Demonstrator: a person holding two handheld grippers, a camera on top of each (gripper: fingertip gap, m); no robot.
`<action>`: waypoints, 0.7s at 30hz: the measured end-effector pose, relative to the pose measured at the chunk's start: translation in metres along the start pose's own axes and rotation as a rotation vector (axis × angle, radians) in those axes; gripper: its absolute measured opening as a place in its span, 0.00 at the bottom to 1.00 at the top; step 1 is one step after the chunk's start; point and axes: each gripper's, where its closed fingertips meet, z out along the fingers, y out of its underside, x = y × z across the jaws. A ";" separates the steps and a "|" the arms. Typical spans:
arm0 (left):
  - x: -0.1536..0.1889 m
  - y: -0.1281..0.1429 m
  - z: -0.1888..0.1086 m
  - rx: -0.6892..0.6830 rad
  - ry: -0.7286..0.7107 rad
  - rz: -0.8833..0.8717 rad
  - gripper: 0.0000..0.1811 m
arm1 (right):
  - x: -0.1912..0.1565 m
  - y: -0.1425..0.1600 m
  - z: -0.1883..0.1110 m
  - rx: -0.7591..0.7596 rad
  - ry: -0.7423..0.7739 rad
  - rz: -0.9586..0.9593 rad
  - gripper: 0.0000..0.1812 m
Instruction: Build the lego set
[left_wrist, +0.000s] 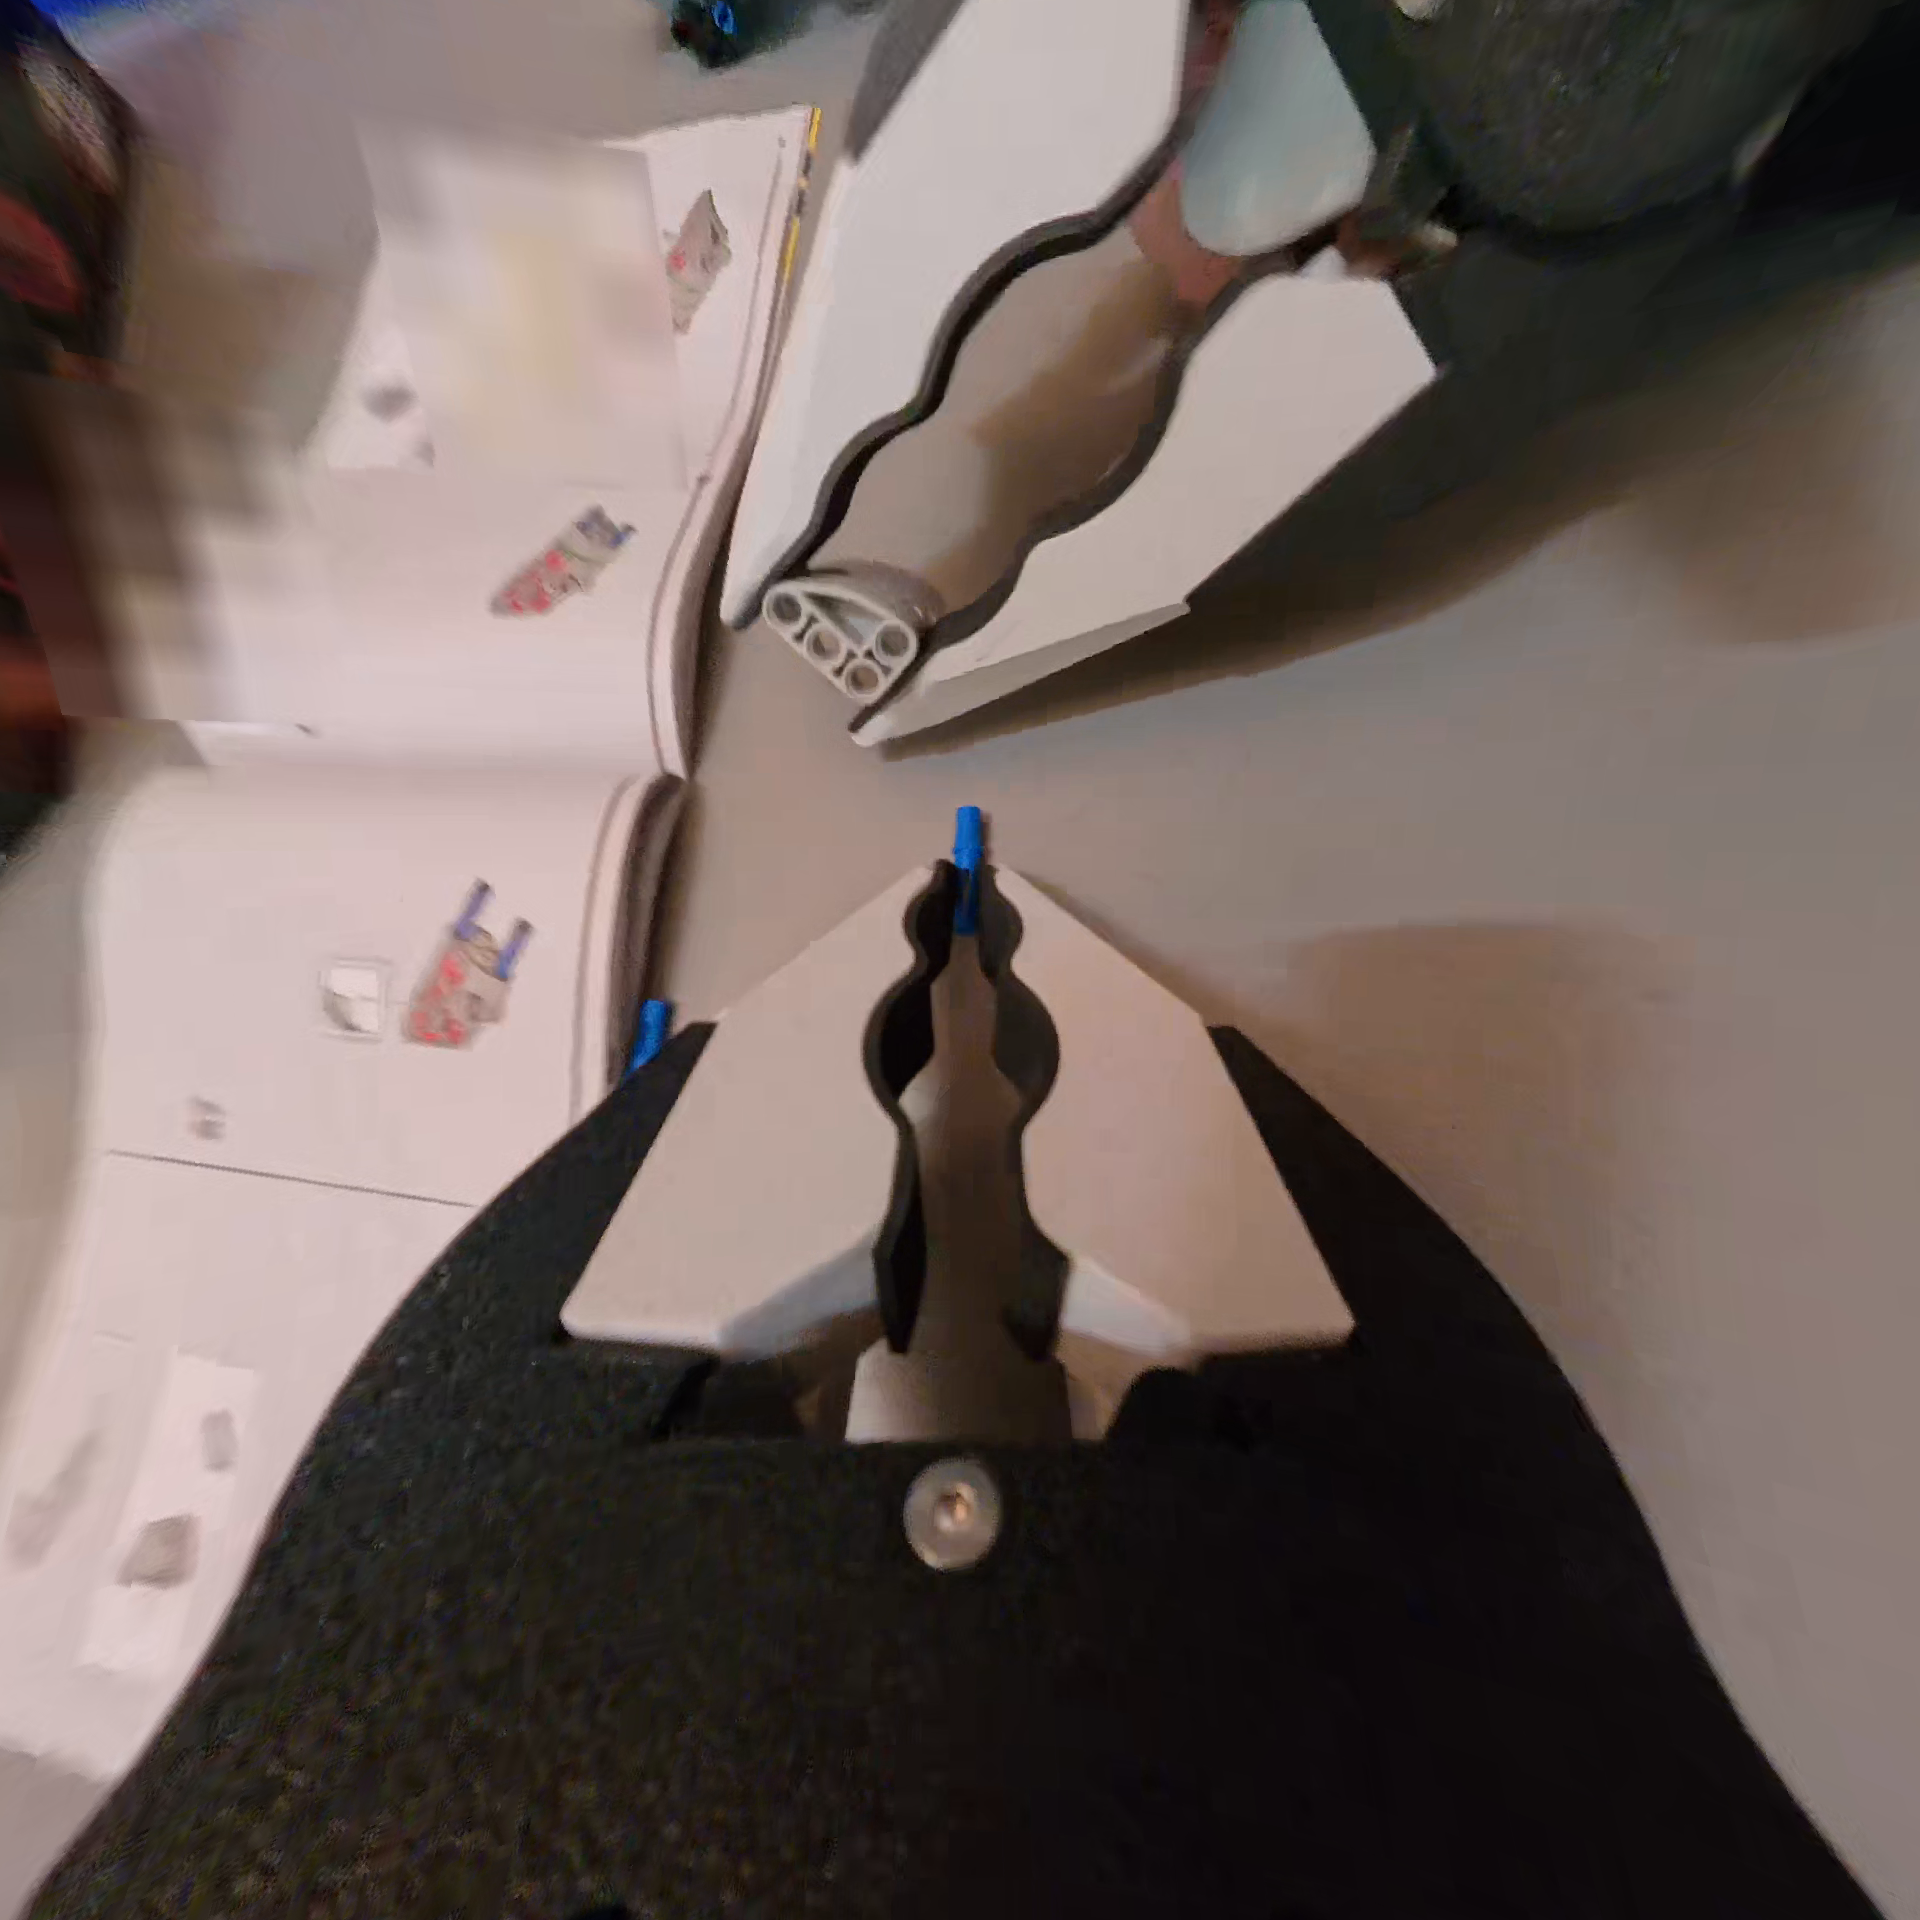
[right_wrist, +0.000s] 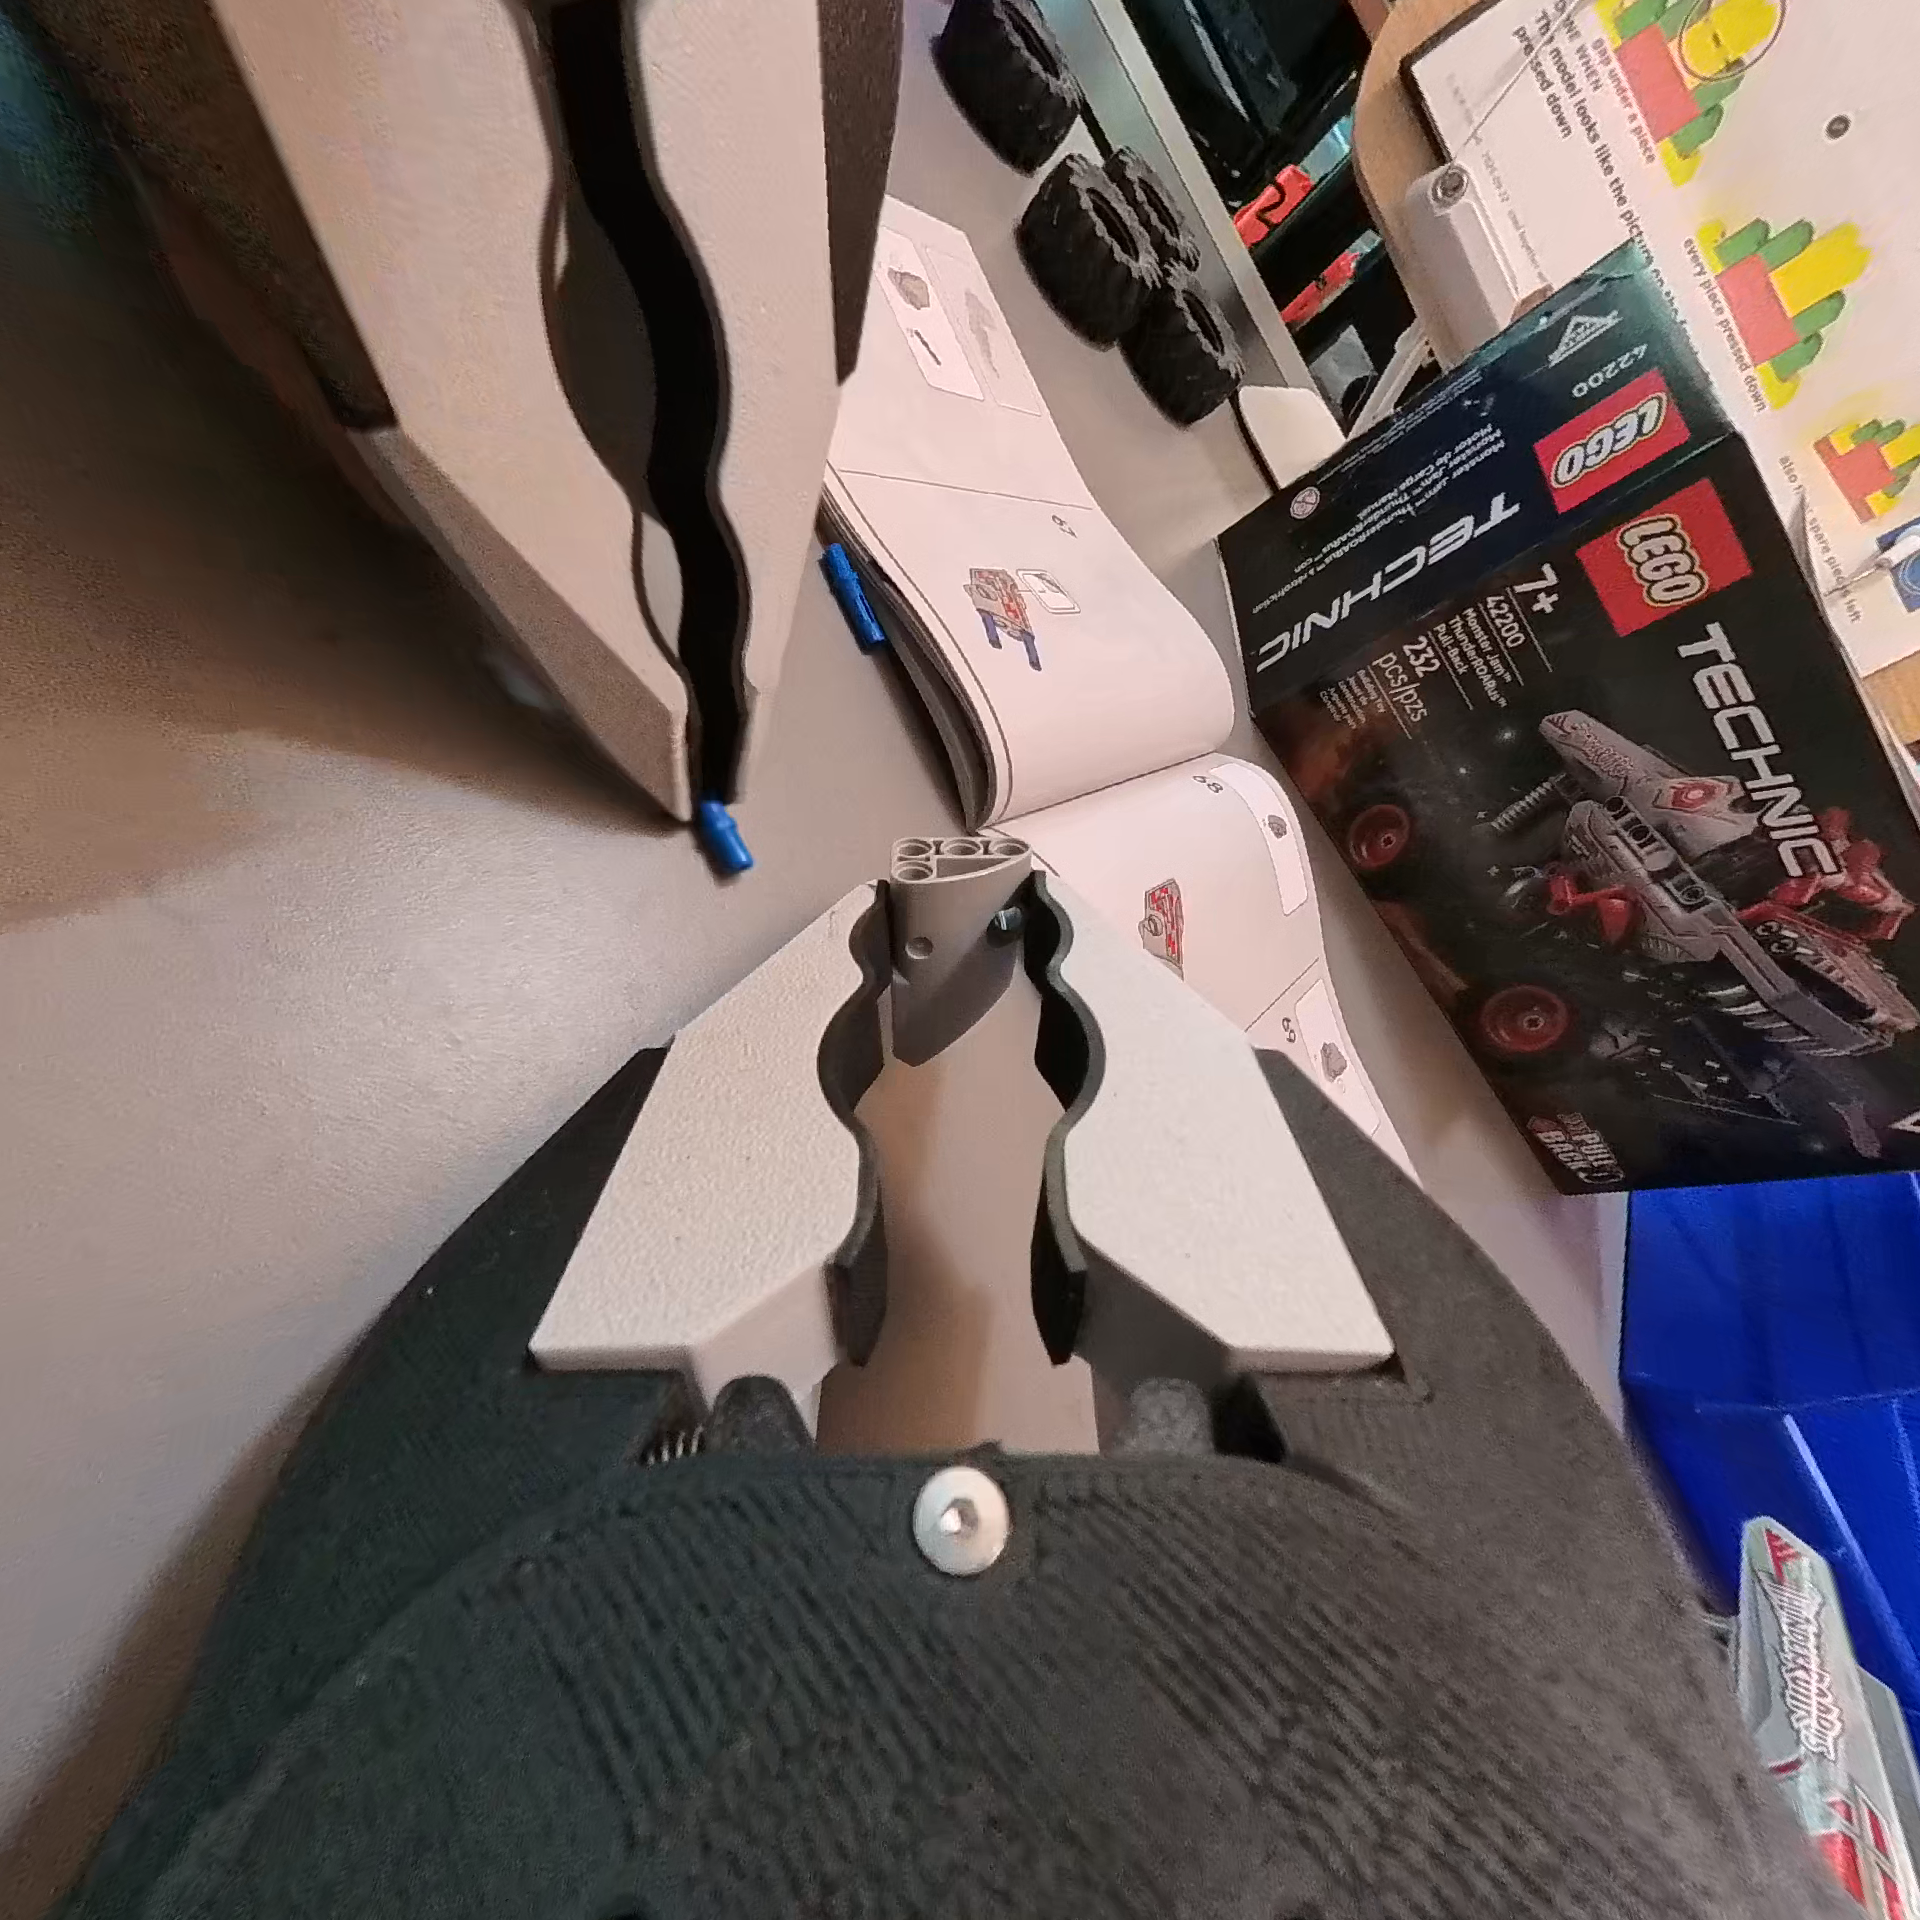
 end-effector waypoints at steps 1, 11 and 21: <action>-0.004 0.000 0.000 -0.015 -0.070 0.088 0.01 | 0.000 0.000 0.000 -0.001 0.002 -0.010 0.13; -0.017 -0.034 -0.009 -0.123 -0.523 0.758 0.01 | -0.001 0.004 0.001 -0.053 0.026 -0.070 0.13; -0.020 -0.033 -0.003 -0.304 -0.625 0.993 0.01 | -0.002 0.005 0.005 -0.085 0.012 -0.092 0.13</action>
